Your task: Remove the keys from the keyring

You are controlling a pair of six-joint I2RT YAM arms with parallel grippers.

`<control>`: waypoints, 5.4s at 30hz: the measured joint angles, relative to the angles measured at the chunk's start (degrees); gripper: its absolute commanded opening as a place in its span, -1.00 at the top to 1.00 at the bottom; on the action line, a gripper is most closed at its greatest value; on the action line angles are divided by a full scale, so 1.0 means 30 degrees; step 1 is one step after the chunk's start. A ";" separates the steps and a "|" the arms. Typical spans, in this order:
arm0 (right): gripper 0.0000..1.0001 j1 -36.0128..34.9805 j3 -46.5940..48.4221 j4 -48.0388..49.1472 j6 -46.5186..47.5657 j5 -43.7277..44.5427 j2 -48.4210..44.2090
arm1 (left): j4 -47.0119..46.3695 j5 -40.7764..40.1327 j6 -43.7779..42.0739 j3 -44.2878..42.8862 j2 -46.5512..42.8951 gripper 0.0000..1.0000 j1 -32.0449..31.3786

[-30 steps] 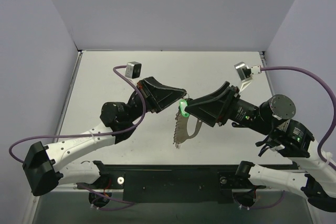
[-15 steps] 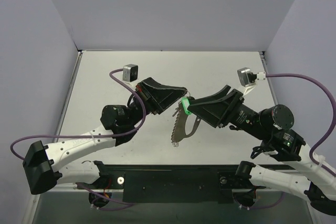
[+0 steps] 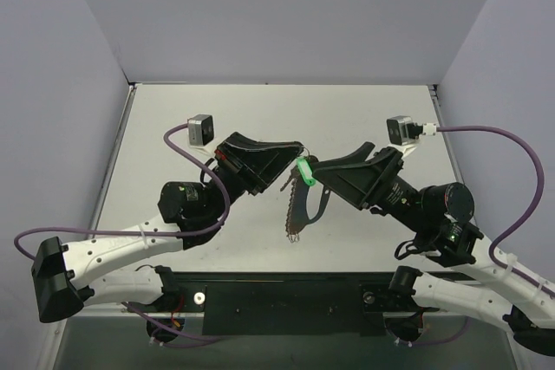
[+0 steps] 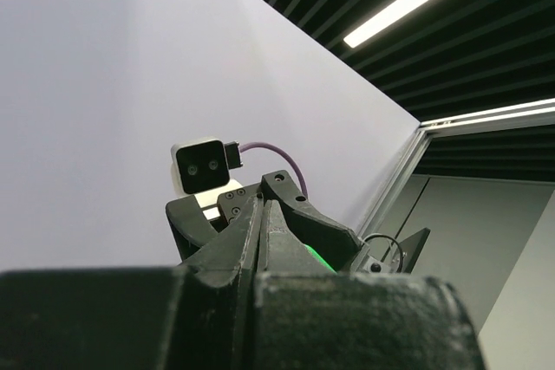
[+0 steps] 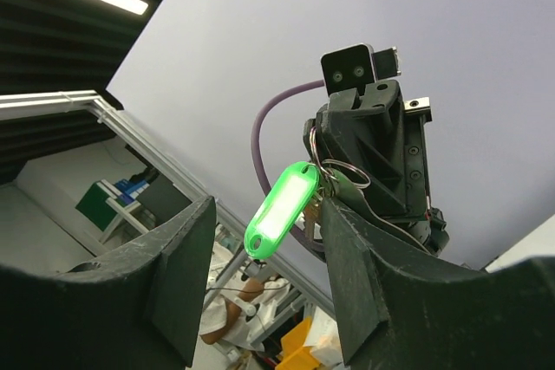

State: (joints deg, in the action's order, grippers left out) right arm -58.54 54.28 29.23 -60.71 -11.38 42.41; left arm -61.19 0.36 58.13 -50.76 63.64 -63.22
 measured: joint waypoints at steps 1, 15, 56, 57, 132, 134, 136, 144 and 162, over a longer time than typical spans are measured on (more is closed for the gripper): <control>0.03 0.0000 -0.0138 0.0379 -0.0219 -0.0022 0.0051 | 0.0007 -0.0102 -0.0117 0.0000 -0.0029 1.00 -0.0036; 0.03 -0.1049 0.1020 0.2492 -0.0947 -0.3228 0.2703 | 0.1690 -0.0758 -0.0984 0.0015 -0.1100 1.00 -0.0277; 0.07 -0.3264 -0.0947 -0.1158 0.1158 0.4146 0.0495 | 0.3504 -0.9923 -0.5654 0.1785 -0.3308 1.00 -0.4386; 0.07 -0.3242 -0.1107 -0.0729 0.1180 0.3971 0.0517 | 0.3381 -1.0018 -0.5661 0.1785 -0.3293 1.00 -0.4481; 0.24 -1.1810 1.7223 -2.3452 1.0754 2.0677 1.0120 | 0.6382 -1.3610 -1.1176 -0.0605 -0.2637 1.00 -0.6397; 0.30 -1.1810 1.7238 -2.3482 1.0797 2.0728 1.0222 | 0.6441 -1.3602 -1.1198 -0.0605 -0.2637 1.00 -0.6397; 0.37 -1.1810 1.7238 -2.3540 1.0841 2.0771 1.0295 | 0.6484 -1.3610 -1.1198 -0.0612 -0.2637 1.00 -0.6397; 0.77 -1.1810 1.7238 -2.3766 1.0834 2.1172 1.0324 | 0.6484 -1.3602 -1.1213 -0.0612 -0.2637 1.00 -0.6397; 1.00 -1.1861 1.7129 -2.4567 1.0812 2.1668 0.9712 | 0.6812 -1.3493 -1.1475 -0.0612 -0.2637 1.00 -0.6397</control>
State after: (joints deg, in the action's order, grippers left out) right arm -94.13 105.67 -44.47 -28.27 53.63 71.55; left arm -40.75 -40.12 23.70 -52.60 55.72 -82.41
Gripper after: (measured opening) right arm 0.007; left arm 0.021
